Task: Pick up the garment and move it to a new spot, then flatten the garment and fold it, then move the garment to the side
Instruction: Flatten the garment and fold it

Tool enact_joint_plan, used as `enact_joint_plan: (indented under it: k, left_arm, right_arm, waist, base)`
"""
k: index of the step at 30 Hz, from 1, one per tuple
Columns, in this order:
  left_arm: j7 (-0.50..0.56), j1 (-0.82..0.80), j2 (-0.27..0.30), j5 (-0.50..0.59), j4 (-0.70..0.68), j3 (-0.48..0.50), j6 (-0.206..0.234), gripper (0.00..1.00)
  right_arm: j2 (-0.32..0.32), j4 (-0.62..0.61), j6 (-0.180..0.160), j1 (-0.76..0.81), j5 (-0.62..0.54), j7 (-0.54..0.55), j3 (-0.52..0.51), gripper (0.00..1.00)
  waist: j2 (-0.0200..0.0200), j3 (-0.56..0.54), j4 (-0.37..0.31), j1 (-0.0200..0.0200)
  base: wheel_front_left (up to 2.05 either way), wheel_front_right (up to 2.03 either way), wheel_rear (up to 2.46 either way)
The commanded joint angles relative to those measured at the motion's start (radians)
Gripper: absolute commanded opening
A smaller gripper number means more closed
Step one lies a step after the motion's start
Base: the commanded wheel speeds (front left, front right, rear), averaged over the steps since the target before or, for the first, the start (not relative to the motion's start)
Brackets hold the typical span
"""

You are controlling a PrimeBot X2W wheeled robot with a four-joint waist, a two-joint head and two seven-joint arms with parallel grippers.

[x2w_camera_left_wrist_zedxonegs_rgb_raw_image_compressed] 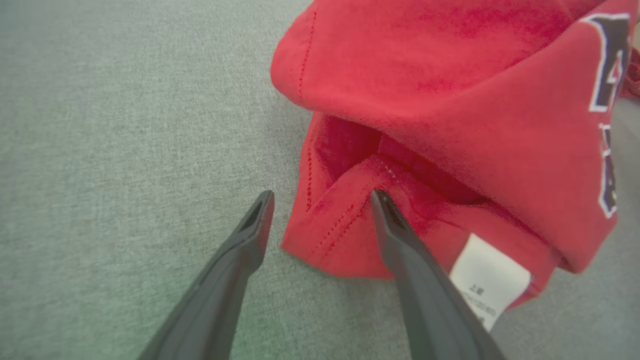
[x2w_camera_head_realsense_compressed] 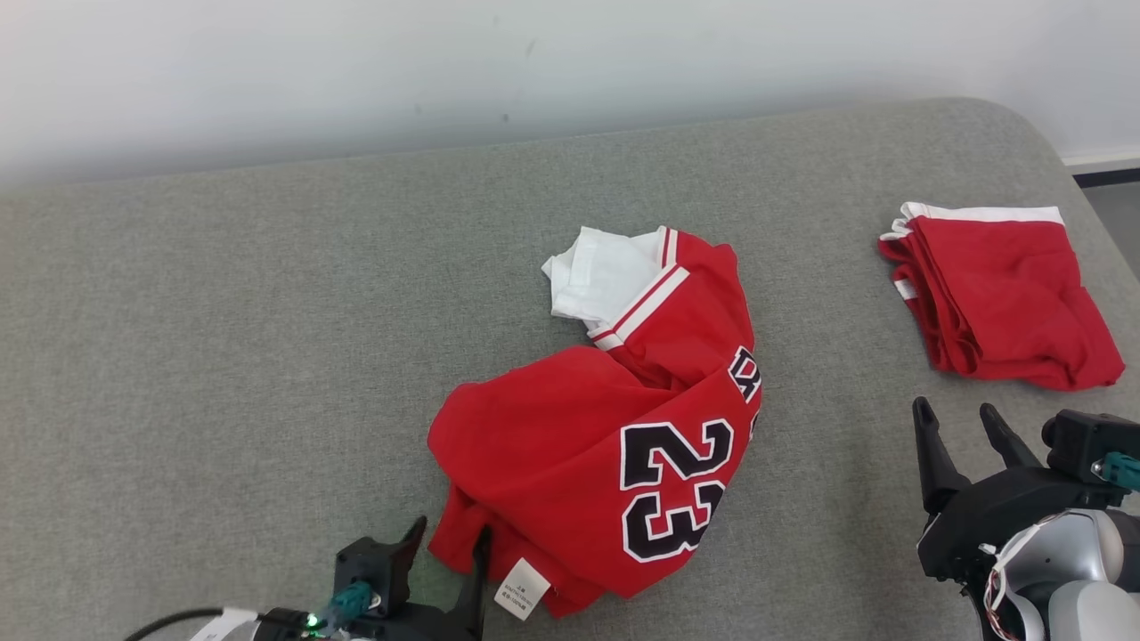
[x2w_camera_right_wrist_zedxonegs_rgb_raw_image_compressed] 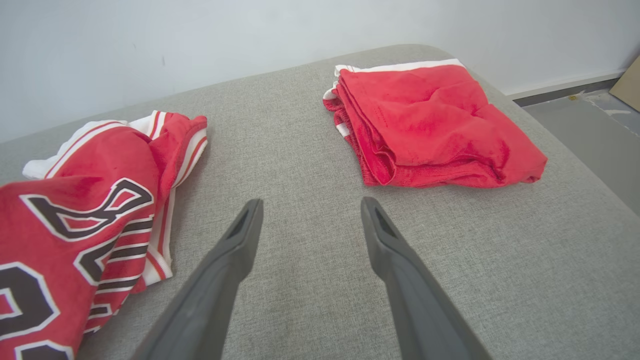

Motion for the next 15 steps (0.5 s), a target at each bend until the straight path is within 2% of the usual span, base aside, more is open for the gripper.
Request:
enact_joint_plan:
  k: [1,6,8,10,15]
  left_arm:
    - [0.030,-0.023,0.010,-0.004,0.026,-0.013,-0.022,1.00]
    - [0.077,-0.057,0.015,-0.031,0.058,-0.029,-0.072,1.00]
    - [0.070,-0.066,0.018,-0.029,0.057,-0.035,-0.086,0.00]
    - [0.059,-0.071,0.020,-0.027,0.055,-0.035,-0.086,0.00]
    - [-0.036,-0.066,0.017,-0.021,0.018,0.013,-0.042,0.00]
  right_arm:
    - [0.000,0.001,-0.003,-0.001,0.004,-0.003,0.006,1.00]
    - [0.000,0.004,-0.003,-0.002,0.007,-0.008,0.008,1.00]
    - [0.000,0.006,-0.003,-0.001,0.007,-0.010,0.006,1.00]
    - [0.000,0.007,-0.003,-0.001,0.007,-0.010,0.003,1.00]
    - [0.000,0.011,-0.003,-0.003,0.002,-0.013,-0.004,1.00]
  waist:
    - [0.0000,0.002,-0.005,-0.0001]
    - [0.0000,0.005,-0.015,-0.0001]
    - [0.0000,0.006,-0.017,-0.0001]
    - [0.0000,0.006,-0.016,-0.0001]
    - [0.0000,0.003,-0.001,-0.0001]
  base:
    - [0.00,0.00,0.00]
    - [0.00,0.00,0.00]
    - [0.00,0.00,0.00]
    - [0.00,0.00,0.00]
    - [0.00,0.00,0.00]
